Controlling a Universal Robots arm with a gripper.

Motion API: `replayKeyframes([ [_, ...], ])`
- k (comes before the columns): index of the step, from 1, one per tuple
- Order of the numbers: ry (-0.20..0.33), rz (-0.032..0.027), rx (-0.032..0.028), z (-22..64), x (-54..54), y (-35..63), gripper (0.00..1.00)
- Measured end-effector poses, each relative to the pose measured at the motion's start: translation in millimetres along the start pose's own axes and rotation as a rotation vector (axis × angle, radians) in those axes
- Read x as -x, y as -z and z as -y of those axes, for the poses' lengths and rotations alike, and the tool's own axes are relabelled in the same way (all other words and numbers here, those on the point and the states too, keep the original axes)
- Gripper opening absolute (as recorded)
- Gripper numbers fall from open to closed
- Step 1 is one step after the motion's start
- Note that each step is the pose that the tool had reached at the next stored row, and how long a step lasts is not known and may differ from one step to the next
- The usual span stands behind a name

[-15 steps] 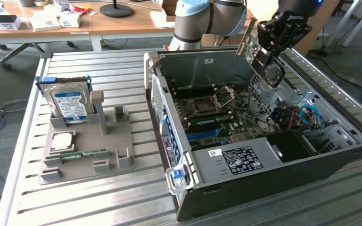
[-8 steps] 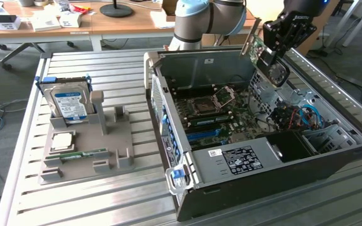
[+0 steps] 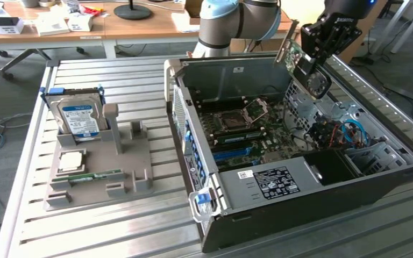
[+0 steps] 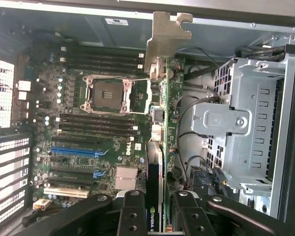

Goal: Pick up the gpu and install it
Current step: 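Pick up the gpu and move the gpu toward the slot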

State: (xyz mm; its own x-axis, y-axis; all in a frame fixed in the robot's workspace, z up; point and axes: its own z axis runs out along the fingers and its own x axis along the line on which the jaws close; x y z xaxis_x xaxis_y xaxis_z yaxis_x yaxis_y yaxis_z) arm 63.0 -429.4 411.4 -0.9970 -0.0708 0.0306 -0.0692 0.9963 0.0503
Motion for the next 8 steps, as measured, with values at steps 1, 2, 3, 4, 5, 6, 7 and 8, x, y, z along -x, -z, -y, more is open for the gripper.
replayKeyframes([
  [1, 0.000, 0.0020, 0.0032, 0.0, -0.1, 0.0, 0.26],
  [2, 0.000, 0.0046, 0.0064, -0.1, -0.3, 0.0, 0.26],
  [3, 0.001, 0.0082, 0.0106, -0.1, -0.6, 0.0, 0.26],
  [4, 0.001, 0.0118, 0.0144, -0.1, -0.8, 0.0, 0.26],
  [5, 0.001, 0.0137, 0.0157, -0.2, -0.9, 0.0, 0.26],
  [6, 0.001, 0.0138, 0.0157, -0.2, -1.0, 0.0, 0.26],
  [7, 0.001, 0.0138, 0.0158, -0.1, -1.0, 0.0, 0.26],
  [8, 0.000, 0.0140, 0.0160, 0.0, -1.0, -0.1, 0.26],
])
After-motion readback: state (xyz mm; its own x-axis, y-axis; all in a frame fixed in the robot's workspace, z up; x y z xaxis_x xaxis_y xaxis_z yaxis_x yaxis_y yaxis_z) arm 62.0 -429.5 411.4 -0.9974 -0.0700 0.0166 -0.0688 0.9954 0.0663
